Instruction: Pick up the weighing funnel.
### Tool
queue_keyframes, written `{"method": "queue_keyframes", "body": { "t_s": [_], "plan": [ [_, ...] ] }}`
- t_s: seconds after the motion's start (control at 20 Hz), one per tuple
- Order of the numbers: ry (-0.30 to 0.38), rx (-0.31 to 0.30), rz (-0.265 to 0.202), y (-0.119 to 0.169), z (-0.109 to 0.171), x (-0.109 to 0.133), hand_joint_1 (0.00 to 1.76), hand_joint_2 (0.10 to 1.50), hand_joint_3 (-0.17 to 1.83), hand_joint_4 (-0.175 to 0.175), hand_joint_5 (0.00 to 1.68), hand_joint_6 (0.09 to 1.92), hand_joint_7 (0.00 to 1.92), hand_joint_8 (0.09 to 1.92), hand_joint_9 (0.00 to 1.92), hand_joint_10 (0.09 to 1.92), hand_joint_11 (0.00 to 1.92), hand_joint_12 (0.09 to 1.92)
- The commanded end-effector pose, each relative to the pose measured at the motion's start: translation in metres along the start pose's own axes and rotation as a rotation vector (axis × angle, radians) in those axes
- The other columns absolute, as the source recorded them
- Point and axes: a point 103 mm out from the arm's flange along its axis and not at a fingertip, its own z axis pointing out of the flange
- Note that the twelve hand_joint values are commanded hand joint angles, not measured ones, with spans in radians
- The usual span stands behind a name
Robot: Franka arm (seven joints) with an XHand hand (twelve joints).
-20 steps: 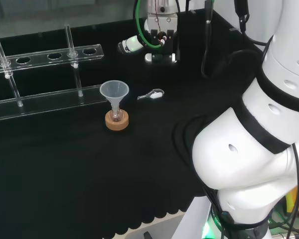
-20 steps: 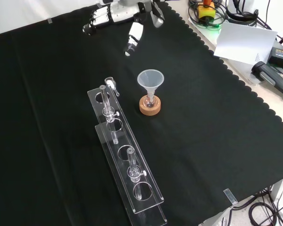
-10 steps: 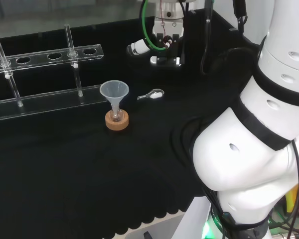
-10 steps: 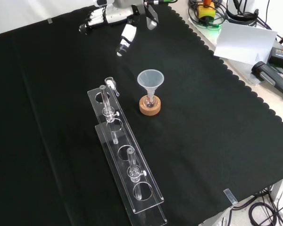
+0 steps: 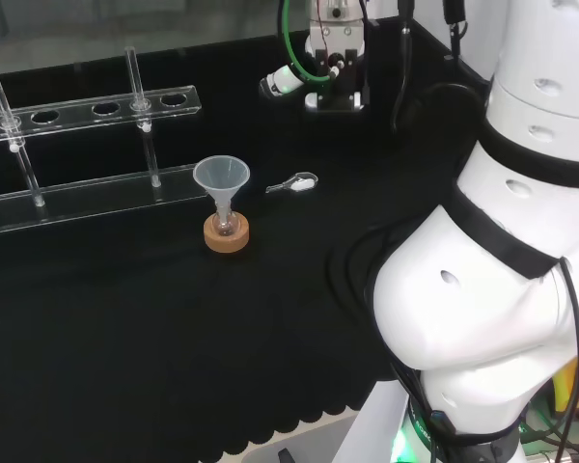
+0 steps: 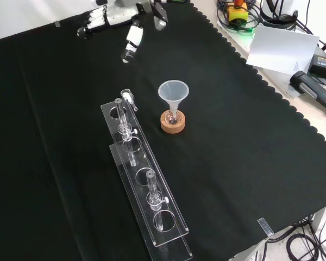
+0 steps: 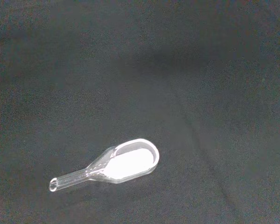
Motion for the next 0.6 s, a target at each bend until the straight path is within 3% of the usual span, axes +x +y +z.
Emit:
{"method": "queue_keyframes", "body": {
  "t_s": [0.05, 0.3, 0.6],
  "plan": [
    [-0.174, 0.083, -0.223, 0.029, -0.024, -0.019, 0.40, 0.67, 0.00, -0.026, 0.02, 0.09, 0.09, 0.49, 0.05, 0.82, 0.00, 1.14],
    [-0.188, 0.078, -0.266, 0.037, -0.037, -0.042, 0.41, 0.68, 0.00, -0.024, 0.01, 0.09, 0.10, 0.46, 0.05, 0.80, 0.00, 1.19],
    [-0.179, 0.112, -0.349, 0.040, -0.030, -0.085, 0.40, 0.68, 0.00, -0.026, 0.01, 0.09, 0.11, 0.45, 0.05, 0.79, 0.00, 1.22]
  ]
}}
